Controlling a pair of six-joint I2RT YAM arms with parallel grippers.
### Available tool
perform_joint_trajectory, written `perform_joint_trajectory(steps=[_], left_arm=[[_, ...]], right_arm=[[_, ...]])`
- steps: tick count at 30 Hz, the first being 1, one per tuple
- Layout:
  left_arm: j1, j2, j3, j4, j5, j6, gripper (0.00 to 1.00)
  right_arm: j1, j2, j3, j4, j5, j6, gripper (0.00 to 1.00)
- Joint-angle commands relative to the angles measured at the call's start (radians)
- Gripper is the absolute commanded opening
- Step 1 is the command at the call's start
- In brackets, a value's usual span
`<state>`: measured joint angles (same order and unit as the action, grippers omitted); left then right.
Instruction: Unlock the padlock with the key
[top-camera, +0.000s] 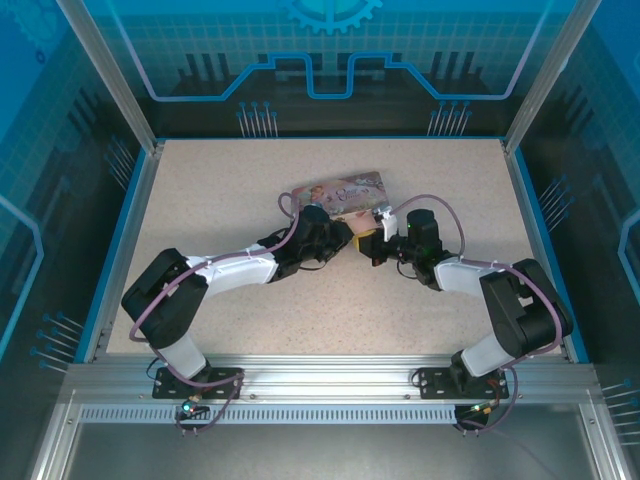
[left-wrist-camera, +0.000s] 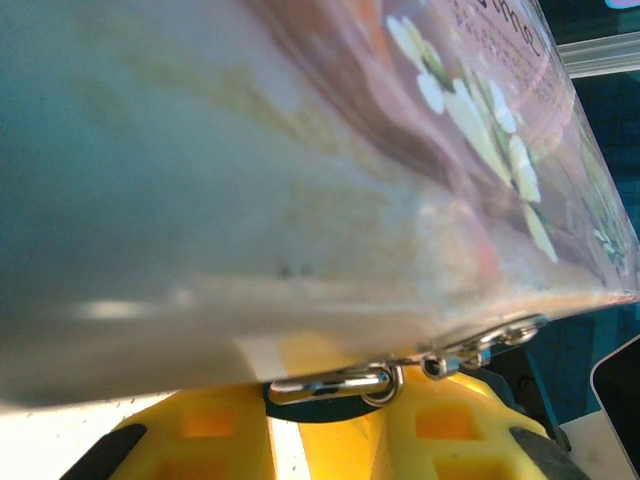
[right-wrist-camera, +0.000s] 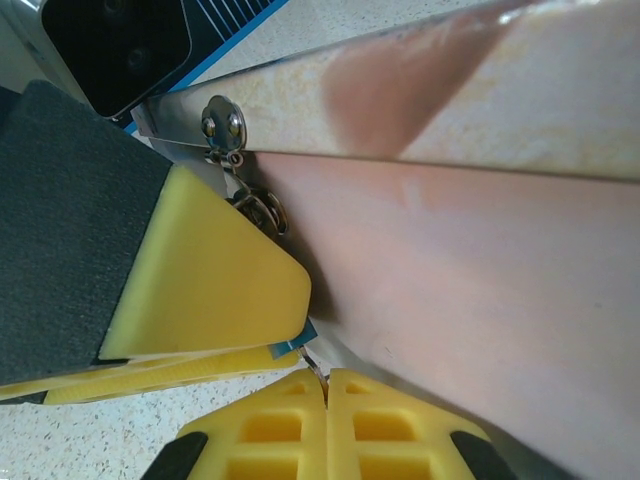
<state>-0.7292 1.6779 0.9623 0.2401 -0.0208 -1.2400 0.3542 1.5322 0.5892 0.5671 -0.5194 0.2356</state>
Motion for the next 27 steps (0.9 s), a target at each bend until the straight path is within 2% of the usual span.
perform_joint_trajectory(steps=[1,4,14,22,27], left_arm=[[-0.03,-0.01,-0.017,0.006,0.148,-0.012,0.0],[-0.016,-0.009,-0.016,-0.001,0.144,-0.004,0.0],[0.027,-0.006,-0.005,-0.011,0.133,0.015,0.0],[0.047,-0.007,-0.008,-0.019,0.138,0.035,0.0],[0.05,-0.014,-0.021,-0.023,0.143,0.049,0.0]], right_arm=[[0.026,-0.027,0.013,0.066,0.025,-0.032,0.06],[0.022,-0.041,-0.014,0.031,0.029,-0.053,0.1],[0.0,-0.124,-0.102,-0.013,0.037,-0.057,0.39],[0.0,-0.273,-0.187,-0.085,0.095,-0.059,0.48],[-0.003,-0.256,-0.198,-0.028,0.016,0.035,0.47]])
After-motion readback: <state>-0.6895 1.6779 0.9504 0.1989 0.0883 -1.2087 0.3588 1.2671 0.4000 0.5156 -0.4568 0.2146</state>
